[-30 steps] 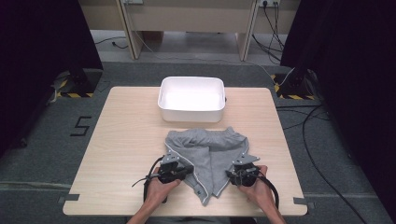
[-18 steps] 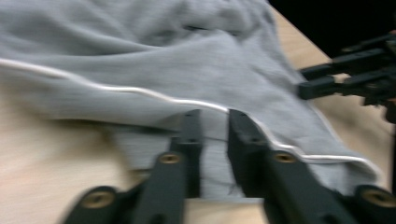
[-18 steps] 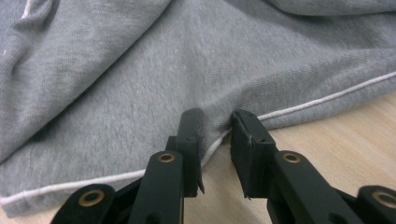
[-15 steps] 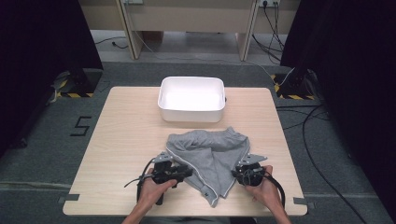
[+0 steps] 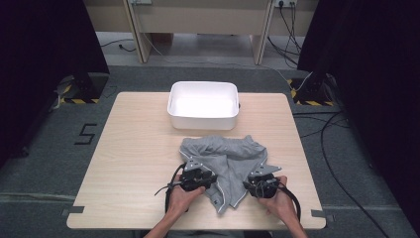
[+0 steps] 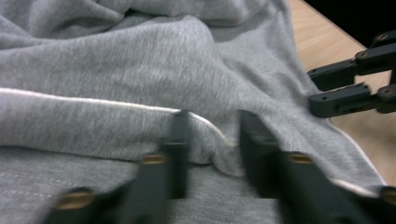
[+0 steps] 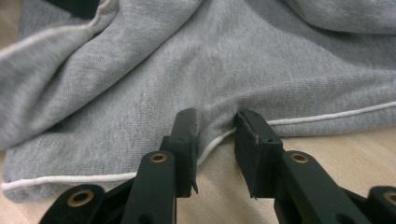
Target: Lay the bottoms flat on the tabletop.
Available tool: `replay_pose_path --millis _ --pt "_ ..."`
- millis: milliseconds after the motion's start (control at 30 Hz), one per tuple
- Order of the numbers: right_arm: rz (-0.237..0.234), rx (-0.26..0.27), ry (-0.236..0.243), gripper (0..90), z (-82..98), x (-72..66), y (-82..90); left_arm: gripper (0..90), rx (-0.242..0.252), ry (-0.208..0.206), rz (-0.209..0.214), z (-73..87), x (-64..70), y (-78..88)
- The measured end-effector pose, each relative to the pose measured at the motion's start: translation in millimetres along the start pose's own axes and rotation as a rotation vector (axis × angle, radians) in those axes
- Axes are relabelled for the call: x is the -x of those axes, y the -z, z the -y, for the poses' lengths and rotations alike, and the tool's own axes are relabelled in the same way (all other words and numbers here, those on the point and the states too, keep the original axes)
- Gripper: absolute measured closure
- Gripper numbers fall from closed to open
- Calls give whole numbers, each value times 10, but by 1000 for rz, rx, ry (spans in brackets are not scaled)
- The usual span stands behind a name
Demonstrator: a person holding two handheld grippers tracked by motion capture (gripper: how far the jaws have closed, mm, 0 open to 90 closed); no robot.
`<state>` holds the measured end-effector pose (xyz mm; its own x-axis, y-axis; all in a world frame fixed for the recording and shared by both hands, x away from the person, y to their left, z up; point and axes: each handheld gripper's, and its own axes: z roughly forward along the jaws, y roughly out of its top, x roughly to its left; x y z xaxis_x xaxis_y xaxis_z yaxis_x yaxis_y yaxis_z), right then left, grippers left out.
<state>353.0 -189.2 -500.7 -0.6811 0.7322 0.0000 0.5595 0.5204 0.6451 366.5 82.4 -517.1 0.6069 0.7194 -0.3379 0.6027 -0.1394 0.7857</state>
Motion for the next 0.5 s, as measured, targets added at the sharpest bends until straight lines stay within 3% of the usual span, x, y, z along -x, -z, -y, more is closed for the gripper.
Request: replay_pose_path --millis 67,267,333,433,500 --pt "-6 -1 12 735 -1 -6 0 894 0 -14 14 -23 -23 10" --pt "-7 -4 26 803 -5 -5 5 897 3 -5 38 -65 -135 102" --pt "-8 -3 26 811 -4 -4 6 897 7 -7 35 -76 -150 143" --pt "-6 -10 38 821 -1 -3 16 898 13 -57 9 -116 -177 251" --pt "-8 -12 37 826 7 13 25 898 29 -53 -7 -153 -267 359"
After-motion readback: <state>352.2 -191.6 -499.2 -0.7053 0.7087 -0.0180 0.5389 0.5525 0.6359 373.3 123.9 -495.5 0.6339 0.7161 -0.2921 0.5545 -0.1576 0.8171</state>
